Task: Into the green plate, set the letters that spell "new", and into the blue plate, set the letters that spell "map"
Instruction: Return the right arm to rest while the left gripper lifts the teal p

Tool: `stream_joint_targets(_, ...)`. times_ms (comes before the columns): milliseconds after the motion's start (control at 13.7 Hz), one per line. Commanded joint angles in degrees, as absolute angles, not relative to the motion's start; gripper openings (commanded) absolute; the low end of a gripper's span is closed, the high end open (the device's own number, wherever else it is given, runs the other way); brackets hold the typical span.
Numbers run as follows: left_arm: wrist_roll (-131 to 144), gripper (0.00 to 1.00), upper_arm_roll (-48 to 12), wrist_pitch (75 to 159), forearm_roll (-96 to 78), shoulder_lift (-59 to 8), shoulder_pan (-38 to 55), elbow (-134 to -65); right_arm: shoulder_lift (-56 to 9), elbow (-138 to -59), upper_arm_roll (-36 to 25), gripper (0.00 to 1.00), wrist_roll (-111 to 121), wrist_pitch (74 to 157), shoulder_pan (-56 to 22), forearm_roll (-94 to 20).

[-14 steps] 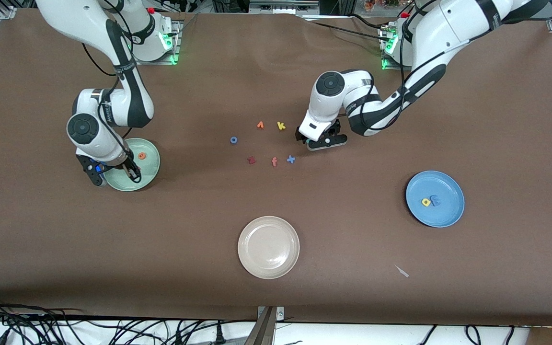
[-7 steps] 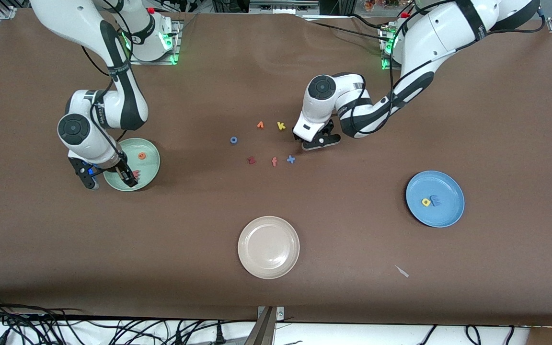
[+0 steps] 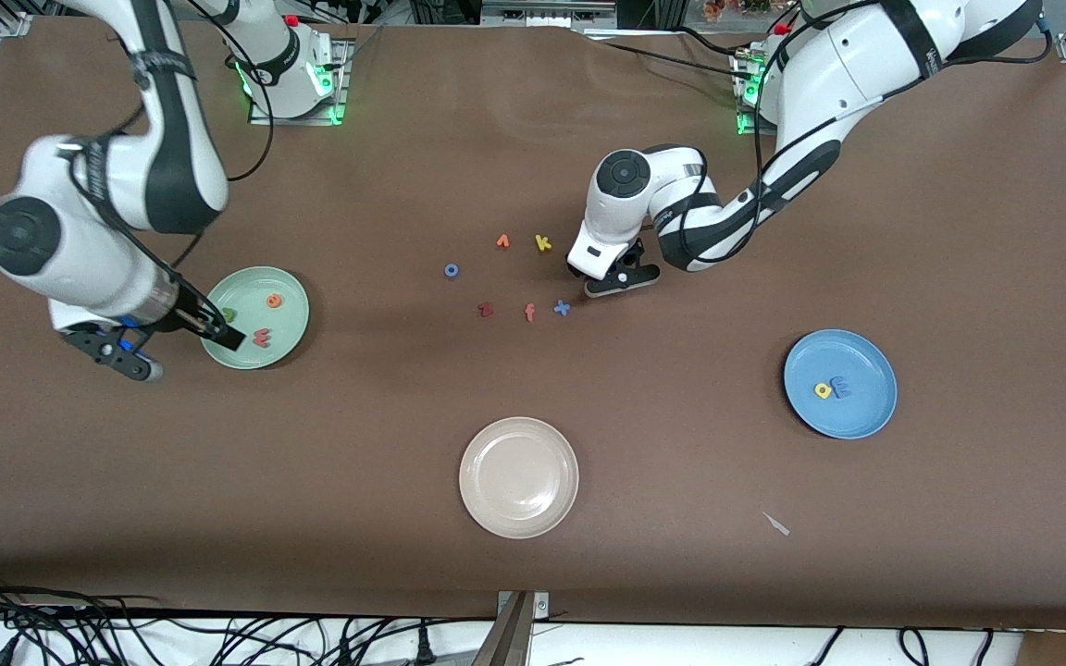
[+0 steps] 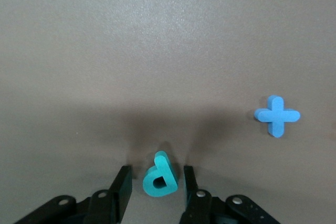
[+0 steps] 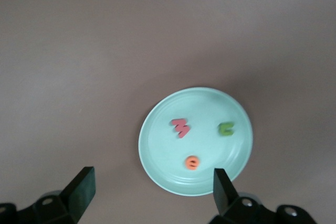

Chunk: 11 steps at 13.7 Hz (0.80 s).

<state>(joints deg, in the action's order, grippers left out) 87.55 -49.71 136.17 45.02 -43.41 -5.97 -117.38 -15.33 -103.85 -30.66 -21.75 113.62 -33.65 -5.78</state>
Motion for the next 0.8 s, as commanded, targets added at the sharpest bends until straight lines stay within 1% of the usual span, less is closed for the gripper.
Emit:
stream_joint_targets(0, 88.86, 0.43, -48.96, 135.97, 46.67, -44.03, -4.84, -116.46, -10.21, -101.36, -32.86, 0.99, -2.87, 108.30, -33.31, -6.50)
stream_joint_targets(73, 89.03, 0.41, -48.87, 135.97, 46.67, -44.03, -4.66, -116.46, -9.67, -98.38, -33.48, 0.99, 1.10, 104.80, -33.31, -6.42)
stream_joint_targets(219, 89.12, 0.30, -48.69, 135.97, 46.67, -44.30, -4.39, -116.46, -9.75, -91.79, -33.75, 1.00, 6.92, 96.63, -33.31, -5.98)
stream_joint_targets(292, 89.12, 0.27, -48.60, 135.97, 46.67, -44.30, -4.31, -116.46, -9.84, -89.67, -33.84, 0.99, 7.47, 95.03, -33.22, -5.37)
stream_joint_targets(439, 89.03, 0.17, -48.34, 135.97, 46.67, -44.30, -4.31, -116.37, -10.02, -87.38, -33.75, 1.00, 6.95, 92.91, -33.48, -5.19)
stream_joint_targets(512, 89.03, 0.13, -48.34, 135.97, 46.67, -44.30, -4.31, -116.37, -10.28, -86.67, -33.75, 1.00, 6.86, 92.73, -33.49, -5.19)
stream_joint_targets(731, 87.98, 0.07, -48.51, 134.13, 46.58, -43.77, -5.10, -114.70, -11.95, -85.00, -33.23, 1.00, 6.86, 92.90, -32.43, -5.54)
